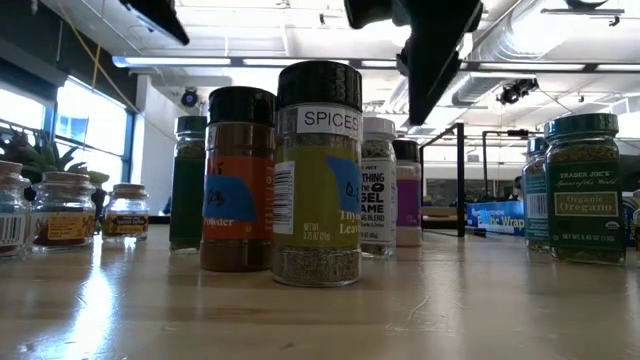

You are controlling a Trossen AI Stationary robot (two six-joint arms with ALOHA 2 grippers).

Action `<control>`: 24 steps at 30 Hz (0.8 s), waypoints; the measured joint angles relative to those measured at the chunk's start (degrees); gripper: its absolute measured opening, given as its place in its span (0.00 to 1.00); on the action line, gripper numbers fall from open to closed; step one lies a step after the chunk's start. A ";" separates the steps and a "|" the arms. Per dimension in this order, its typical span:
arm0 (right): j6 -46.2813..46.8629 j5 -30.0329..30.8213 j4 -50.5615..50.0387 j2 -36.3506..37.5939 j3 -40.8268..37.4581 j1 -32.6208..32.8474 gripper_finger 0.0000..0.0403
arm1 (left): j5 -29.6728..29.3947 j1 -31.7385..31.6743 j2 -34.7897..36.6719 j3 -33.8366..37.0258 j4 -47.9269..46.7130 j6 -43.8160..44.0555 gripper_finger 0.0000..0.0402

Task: Shelf spices
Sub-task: Put the white seasoning bottle on the shelf aligned with the other white seasoning bottles

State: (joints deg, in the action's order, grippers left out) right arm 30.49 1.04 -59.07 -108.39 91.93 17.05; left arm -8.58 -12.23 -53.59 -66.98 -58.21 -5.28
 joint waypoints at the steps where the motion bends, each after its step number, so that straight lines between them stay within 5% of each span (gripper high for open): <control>1: 0.55 0.84 0.75 -0.03 -0.42 0.16 0.61 | 0.00 0.00 0.30 0.80 0.06 0.09 0.00; 18: -6.98 2.54 3.26 -1.81 -0.97 -0.18 0.61 | 0.04 0.02 1.41 4.48 2.82 0.57 0.00; 24: -7.42 2.40 4.30 -2.77 -0.97 -0.19 0.71 | 0.07 0.02 1.43 4.48 2.72 0.57 0.00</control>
State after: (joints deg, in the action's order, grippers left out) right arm 23.07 3.44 -54.78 -111.16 90.96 16.86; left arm -8.51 -12.21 -52.16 -62.50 -55.49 -4.71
